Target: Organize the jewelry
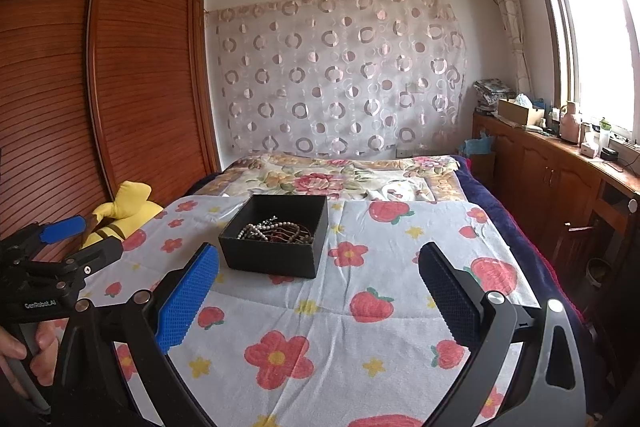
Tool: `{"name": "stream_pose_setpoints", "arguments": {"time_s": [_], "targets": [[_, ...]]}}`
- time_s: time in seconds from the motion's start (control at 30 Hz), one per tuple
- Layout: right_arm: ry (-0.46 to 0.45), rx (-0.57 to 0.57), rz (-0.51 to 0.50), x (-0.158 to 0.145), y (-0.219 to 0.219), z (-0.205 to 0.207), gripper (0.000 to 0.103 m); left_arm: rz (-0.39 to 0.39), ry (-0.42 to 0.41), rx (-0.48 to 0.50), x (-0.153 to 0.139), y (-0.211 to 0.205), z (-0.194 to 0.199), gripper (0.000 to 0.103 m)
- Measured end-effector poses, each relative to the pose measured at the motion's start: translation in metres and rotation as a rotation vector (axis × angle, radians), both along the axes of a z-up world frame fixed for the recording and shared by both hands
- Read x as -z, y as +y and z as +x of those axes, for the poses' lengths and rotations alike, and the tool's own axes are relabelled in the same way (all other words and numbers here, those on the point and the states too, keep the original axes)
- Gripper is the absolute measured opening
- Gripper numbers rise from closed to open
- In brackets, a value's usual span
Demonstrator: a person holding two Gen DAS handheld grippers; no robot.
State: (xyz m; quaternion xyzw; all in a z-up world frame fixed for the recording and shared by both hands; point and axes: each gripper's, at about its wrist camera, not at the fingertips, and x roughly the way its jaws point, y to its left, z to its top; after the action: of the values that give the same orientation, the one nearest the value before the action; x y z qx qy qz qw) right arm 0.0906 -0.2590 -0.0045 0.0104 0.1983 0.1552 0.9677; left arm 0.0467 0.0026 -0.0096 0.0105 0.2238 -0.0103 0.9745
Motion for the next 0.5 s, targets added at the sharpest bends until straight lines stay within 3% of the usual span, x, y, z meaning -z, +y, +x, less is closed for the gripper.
{"name": "stream_pose_setpoints", "arguments": {"time_s": [0.5], "targets": [[-0.002,-0.001,0.003,0.0005,0.0004,-0.0005,0.101,-0.002,-0.005,0.002,-0.0052,-0.0007,-0.0003,0.095]]}}
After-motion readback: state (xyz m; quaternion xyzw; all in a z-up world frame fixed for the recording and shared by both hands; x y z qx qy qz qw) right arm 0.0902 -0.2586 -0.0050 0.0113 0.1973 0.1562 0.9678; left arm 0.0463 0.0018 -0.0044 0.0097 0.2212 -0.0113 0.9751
